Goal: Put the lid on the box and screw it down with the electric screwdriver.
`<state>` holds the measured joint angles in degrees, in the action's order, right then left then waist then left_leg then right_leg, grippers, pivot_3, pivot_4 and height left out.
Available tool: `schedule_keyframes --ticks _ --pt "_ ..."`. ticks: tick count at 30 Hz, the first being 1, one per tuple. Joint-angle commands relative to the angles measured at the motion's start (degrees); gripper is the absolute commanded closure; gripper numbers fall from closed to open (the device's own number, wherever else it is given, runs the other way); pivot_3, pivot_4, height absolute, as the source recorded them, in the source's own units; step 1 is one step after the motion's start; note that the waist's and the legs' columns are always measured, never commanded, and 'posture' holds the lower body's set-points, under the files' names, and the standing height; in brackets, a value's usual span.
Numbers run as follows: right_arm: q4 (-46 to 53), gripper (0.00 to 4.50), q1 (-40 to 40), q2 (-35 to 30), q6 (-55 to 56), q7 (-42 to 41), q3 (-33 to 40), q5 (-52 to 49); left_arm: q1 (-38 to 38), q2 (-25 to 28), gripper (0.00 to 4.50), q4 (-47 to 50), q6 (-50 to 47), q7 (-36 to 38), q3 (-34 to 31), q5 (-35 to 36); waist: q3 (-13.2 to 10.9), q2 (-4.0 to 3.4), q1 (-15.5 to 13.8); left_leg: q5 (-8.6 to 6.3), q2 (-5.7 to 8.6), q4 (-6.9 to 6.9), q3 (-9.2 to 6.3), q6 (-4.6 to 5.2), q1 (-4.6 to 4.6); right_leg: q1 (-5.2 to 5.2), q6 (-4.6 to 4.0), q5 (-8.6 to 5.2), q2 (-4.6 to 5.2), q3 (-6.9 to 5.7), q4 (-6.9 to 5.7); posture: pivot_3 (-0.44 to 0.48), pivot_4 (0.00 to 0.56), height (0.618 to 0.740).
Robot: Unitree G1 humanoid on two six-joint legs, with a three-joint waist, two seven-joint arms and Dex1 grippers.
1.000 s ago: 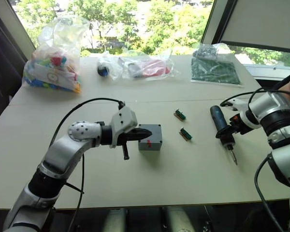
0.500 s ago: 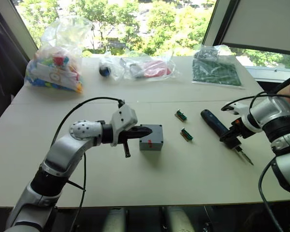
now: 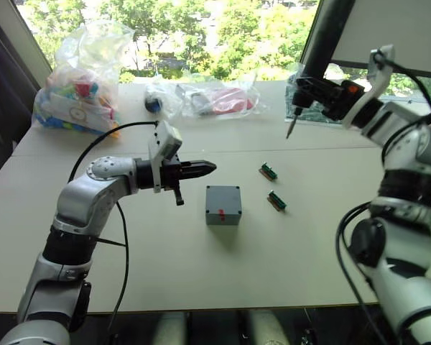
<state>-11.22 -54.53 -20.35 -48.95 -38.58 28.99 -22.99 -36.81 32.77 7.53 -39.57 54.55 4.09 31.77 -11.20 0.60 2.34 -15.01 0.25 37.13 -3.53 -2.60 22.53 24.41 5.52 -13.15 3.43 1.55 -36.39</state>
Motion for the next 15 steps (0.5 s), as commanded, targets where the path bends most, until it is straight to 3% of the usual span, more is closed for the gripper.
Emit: schedule_keyframes --ticks 1,4,8,15 --pt "17.5 2.65 4.7 9.1 -2.5 7.1 3.6 -12.6 -0.3 -0.5 4.5 0.5 -2.0 -0.6 0.6 0.2 0.0 -0.02 -0.2 0.02 0.01 0.04 0.0 -0.04 0.02 0.01 0.02 0.02 0.02 0.0 -0.01 0.0 0.15 0.74" --pt "21.4 2.65 9.9 14.3 -0.8 8.1 -0.8 -14.9 0.9 -1.7 4.5 -0.1 -1.7 -2.9 1.8 -1.9 0.0 -0.02 0.0 0.03 0.03 0.05 -0.01 -0.05 0.0 0.0 0.05 0.05 0.05 0.0 -0.04 0.0 0.15 0.74" --pt "21.0 2.65 13.1 15.3 5.3 7.9 -6.5 -12.8 2.6 -2.0 4.5 0.5 0.0 -2.6 4.2 -4.0 0.0 -0.01 0.1 0.03 0.03 0.07 0.0 -0.05 -0.12 -0.03 0.04 0.06 0.01 0.01 -0.15 0.0 0.15 0.74" --pt "19.6 2.65 18.6 10.0 10.4 2.5 -13.5 -11.5 3.9 -3.1 4.5 -2.8 4.9 -2.0 9.3 -10.2 0.0 -0.01 0.1 0.04 0.0 0.05 -0.03 -0.05 -0.13 -0.03 0.03 0.05 -0.07 0.01 -0.17 0.0 0.15 0.74"
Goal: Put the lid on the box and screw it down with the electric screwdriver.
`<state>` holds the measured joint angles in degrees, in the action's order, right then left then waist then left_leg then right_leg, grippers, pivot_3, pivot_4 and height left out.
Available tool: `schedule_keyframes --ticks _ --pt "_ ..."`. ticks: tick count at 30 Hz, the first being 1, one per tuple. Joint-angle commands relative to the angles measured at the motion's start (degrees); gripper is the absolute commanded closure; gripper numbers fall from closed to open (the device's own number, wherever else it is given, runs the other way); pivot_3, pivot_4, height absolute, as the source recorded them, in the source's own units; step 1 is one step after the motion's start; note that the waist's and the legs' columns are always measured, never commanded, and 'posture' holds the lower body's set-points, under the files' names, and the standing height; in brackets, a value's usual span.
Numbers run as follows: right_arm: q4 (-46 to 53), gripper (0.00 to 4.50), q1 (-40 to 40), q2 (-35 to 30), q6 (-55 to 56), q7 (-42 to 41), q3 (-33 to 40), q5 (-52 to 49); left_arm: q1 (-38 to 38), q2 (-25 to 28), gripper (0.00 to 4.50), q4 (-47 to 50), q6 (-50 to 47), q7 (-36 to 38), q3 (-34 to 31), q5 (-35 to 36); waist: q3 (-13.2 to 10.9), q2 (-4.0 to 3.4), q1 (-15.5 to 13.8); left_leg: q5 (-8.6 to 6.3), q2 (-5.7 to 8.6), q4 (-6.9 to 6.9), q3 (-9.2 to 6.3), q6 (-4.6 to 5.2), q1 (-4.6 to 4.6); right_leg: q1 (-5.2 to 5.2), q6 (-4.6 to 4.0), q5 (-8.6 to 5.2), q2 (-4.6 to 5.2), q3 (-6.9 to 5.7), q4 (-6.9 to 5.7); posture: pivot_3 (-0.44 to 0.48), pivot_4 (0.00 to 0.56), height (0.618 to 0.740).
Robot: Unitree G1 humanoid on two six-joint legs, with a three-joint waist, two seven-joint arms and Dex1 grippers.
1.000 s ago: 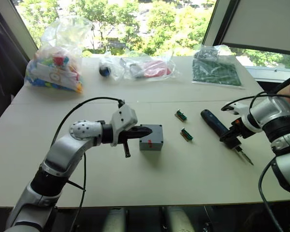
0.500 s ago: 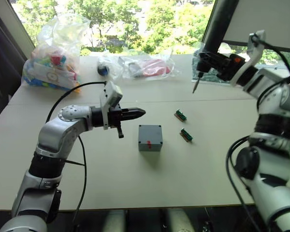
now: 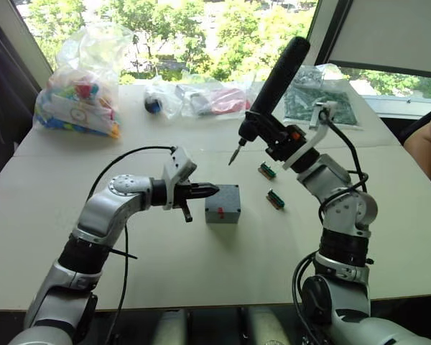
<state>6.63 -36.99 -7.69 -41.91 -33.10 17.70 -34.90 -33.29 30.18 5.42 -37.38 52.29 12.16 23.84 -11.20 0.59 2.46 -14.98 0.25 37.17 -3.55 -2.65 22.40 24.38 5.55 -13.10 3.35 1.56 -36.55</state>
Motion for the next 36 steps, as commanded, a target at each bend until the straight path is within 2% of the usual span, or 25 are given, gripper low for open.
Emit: schedule_keyframes --ticks 1,18,30,36 --pt "1.6 2.65 1.5 -3.1 3.8 -3.0 -2.7 0.3 0.4 -0.6 4.5 -1.0 3.0 0.4 1.5 -2.7 0.0 0.0 0.0 0.0 0.0 0.0 0.01 0.0 0.0 0.0 0.0 0.0 0.01 0.0 0.01 0.0 0.15 0.74" --pt "2.1 2.65 6.4 -5.4 8.3 -0.4 -7.3 1.1 1.0 -2.1 4.5 -1.8 4.0 1.8 2.2 -5.1 0.0 0.01 0.0 0.0 -0.02 0.01 0.0 0.0 -0.01 -0.01 0.0 0.0 -0.02 0.03 0.01 0.0 0.15 0.74" --pt "-0.8 2.65 5.8 -7.5 10.3 0.1 -7.0 0.6 1.8 -1.9 4.5 -1.8 4.6 2.2 2.7 -6.1 0.0 0.01 0.0 0.0 -0.02 0.02 0.01 0.0 -0.01 -0.02 0.0 -0.01 -0.02 0.03 0.02 0.0 0.15 0.74" --pt "-0.4 2.65 6.8 -9.4 11.1 -1.7 -10.2 2.9 2.1 -2.2 4.5 -1.9 4.9 2.4 2.8 -6.6 0.0 0.02 -0.1 0.0 -0.02 0.02 0.0 0.0 -0.02 -0.04 0.0 -0.01 -0.02 0.02 0.02 0.0 0.15 0.74"
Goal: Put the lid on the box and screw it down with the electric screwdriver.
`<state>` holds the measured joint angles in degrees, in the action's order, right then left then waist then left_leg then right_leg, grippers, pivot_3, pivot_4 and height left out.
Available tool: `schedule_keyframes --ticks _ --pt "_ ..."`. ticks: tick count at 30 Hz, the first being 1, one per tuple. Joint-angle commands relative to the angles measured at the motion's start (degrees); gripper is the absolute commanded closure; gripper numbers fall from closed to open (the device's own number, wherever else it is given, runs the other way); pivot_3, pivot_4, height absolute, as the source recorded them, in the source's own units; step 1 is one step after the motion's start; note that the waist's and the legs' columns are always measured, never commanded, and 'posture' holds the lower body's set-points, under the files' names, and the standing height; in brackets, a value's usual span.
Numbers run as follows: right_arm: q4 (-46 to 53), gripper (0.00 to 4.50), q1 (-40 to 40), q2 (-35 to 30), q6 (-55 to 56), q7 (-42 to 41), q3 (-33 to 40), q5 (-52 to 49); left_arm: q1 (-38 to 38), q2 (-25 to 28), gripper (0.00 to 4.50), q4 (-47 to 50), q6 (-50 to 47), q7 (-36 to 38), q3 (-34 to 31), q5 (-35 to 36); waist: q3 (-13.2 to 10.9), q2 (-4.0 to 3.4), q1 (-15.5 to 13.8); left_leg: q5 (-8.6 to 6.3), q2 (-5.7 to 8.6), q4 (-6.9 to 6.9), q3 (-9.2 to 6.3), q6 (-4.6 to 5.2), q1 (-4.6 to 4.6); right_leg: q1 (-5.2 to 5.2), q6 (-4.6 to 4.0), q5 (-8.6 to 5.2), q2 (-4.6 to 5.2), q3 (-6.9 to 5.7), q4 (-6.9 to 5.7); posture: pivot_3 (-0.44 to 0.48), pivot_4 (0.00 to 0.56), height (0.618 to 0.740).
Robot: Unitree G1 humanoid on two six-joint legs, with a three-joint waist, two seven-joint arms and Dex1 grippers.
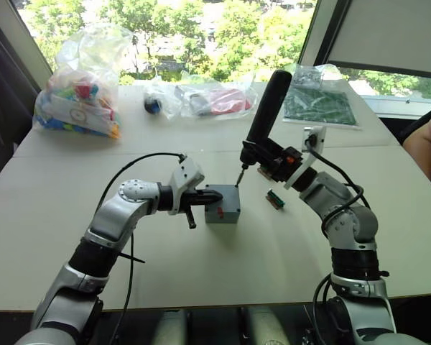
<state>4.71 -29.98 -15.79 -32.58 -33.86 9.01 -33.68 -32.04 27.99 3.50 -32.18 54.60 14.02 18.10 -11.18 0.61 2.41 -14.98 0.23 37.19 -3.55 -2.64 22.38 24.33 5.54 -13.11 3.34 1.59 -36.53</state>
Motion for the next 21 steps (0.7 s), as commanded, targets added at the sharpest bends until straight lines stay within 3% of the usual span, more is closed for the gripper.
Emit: schedule_keyframes --ticks 1,11,17,21 --pt "2.1 2.65 0.1 -1.4 2.2 -1.3 -2.7 2.2 0.9 0.1 4.5 0.0 -0.3 0.1 1.0 -0.9 0.0 0.01 0.0 0.0 0.0 0.0 0.0 0.0 -0.01 -0.01 0.0 0.0 0.0 0.0 0.0 0.0 0.15 0.74" --pt "3.3 2.65 1.3 -2.0 5.1 -2.5 -9.3 7.0 1.0 -0.2 4.5 -0.5 -0.2 0.0 1.0 -1.2 0.1 0.04 0.0 0.0 -0.01 -0.01 -0.01 0.0 -0.08 -0.08 0.0 -0.01 -0.01 0.0 0.01 0.0 0.15 0.74" --pt "1.8 2.65 6.1 -1.0 7.1 -2.6 -10.1 7.7 1.3 -0.7 4.5 -0.5 -0.1 -0.4 0.7 -1.4 0.5 0.08 0.0 0.0 -0.02 -0.04 -0.02 0.0 -0.17 -0.23 0.0 -0.01 -0.03 -0.01 0.11 0.0 0.15 0.74" --pt "2.4 2.65 7.8 -1.0 8.2 -2.9 -11.4 8.4 1.4 -1.0 4.5 -0.6 -0.2 -0.3 0.5 -1.7 0.6 0.1 0.2 -0.08 -0.03 -0.22 0.0 0.13 -0.98 -1.08 -0.04 -0.14 -0.04 -0.01 0.44 0.0 0.15 0.74"
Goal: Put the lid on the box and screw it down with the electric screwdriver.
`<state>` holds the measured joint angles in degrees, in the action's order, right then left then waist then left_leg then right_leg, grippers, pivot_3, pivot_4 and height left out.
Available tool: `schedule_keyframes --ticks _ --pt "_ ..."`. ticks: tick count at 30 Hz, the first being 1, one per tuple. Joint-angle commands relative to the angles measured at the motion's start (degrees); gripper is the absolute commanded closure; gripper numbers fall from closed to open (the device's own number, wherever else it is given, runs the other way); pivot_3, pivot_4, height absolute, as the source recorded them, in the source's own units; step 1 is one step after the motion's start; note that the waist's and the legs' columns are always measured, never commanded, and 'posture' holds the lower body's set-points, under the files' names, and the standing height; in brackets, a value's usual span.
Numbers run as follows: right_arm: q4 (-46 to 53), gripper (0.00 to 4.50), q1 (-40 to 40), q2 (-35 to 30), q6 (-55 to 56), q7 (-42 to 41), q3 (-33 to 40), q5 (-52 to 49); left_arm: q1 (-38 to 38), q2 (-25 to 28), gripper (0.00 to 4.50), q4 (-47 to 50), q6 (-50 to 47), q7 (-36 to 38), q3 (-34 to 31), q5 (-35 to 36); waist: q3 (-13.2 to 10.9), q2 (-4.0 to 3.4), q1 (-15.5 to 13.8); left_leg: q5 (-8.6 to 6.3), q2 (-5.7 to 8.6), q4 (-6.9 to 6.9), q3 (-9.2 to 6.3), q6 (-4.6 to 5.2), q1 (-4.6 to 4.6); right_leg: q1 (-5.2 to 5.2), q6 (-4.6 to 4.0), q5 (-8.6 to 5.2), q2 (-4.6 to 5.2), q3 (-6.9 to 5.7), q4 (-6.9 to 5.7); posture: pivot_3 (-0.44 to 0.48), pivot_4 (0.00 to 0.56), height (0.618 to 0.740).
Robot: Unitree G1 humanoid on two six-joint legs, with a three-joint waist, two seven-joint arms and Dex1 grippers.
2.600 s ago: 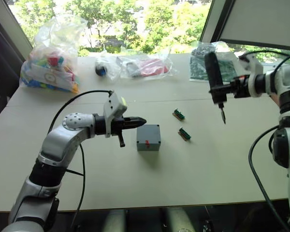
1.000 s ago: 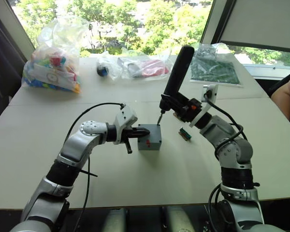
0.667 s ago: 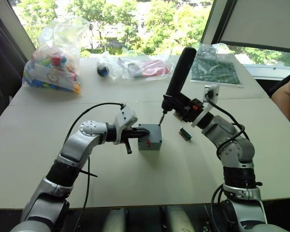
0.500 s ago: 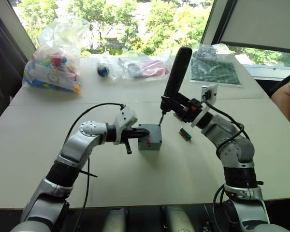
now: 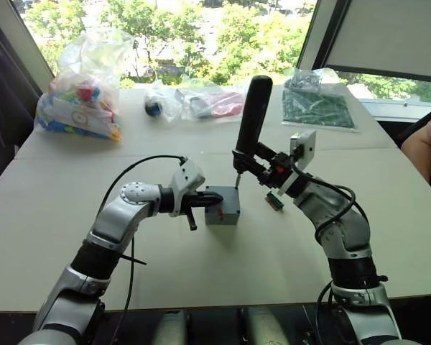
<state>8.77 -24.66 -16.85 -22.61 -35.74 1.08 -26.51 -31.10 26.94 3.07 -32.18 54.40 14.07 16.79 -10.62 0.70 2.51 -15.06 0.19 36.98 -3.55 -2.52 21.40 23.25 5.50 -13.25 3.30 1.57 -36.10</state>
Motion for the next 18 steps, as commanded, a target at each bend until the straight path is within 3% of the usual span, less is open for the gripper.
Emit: schedule_keyframes --ticks 1,18 --pt "-1.8 2.65 2.8 0.1 -1.5 -0.9 -3.6 1.6 0.5 0.0 4.5 -0.3 -0.1 -0.1 0.4 -0.5 0.0 0.01 0.1 -0.03 -0.01 0.01 0.0 0.04 -0.09 -0.09 -0.13 -0.16 0.0 0.0 0.0 0.0 0.15 0.74" --pt "-5.9 2.65 3.6 0.2 -1.1 0.5 -5.1 5.3 0.9 -0.1 4.5 -0.6 0.1 0.1 0.7 -0.9 0.9 0.12 -0.1 -0.03 -0.06 -0.01 -0.03 0.05 -0.08 -0.09 -0.17 -0.21 -0.06 0.0 0.0 0.0 0.15 0.74"
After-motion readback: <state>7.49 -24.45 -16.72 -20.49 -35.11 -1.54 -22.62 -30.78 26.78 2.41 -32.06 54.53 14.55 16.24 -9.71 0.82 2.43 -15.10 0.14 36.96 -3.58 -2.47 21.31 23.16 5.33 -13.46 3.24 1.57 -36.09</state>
